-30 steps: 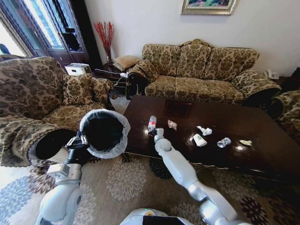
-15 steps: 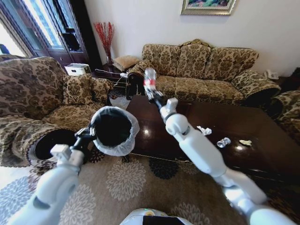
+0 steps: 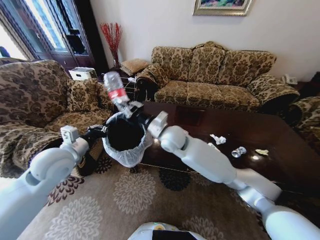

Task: Move to the front of the table and place the trash on the table into the trash bin.

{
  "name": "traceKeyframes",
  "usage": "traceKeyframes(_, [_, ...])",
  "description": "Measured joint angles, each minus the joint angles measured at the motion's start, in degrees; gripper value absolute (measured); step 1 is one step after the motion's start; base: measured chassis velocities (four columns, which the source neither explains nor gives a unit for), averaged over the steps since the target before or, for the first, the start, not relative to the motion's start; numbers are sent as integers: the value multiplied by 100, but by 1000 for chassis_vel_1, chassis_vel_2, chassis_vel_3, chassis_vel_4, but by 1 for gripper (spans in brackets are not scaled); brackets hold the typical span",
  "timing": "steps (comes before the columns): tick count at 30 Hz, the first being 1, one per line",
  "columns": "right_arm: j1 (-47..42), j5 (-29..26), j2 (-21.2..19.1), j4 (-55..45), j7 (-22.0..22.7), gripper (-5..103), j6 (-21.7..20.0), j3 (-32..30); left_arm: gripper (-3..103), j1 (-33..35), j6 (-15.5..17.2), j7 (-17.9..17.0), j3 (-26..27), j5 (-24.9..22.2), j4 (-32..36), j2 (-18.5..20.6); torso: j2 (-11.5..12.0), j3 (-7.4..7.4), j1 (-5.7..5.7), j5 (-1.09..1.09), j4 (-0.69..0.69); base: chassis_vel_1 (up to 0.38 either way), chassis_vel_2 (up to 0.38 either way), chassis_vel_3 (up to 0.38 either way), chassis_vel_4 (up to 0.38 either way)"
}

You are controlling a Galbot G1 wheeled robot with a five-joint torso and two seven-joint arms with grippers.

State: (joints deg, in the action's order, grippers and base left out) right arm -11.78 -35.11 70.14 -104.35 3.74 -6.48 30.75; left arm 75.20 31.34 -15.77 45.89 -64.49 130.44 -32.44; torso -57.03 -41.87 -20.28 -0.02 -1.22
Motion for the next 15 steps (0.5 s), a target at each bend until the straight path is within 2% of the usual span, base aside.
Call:
traceKeyframes(1, [0,0,0,0,0,8,0,0,3,0,0,0,0,0,0,0,0,0,0,0,0,0,0,0,0])
traceKeyframes(6, [-93,134,-26,35,-33,35,-29,30,3,9,16,-5,9,-42,-34,-3,-1,0,0,1,0,0,0,0,0])
traceKeyframes(9, [-114,138,-45,12,-34,41,-18,44,3,9,16,-3,15,-41,-59,12,0,0,0,1,1,0,0,0,0])
traceKeyframes(11, [-131,140,-77,-25,-44,51,6,46,3,8,13,-3,22,-33,-89,28,-1,0,0,1,0,0,0,0,0])
traceKeyframes(12, [-131,140,-77,-25,-44,51,6,46,3,8,13,-3,22,-33,-89,28,-1,0,0,1,0,0,0,0,0])
traceKeyframes(15, [-136,148,-140,-81,-75,68,29,39,3,12,5,-5,42,-16,-100,31,-1,0,0,1,0,0,0,0,0])
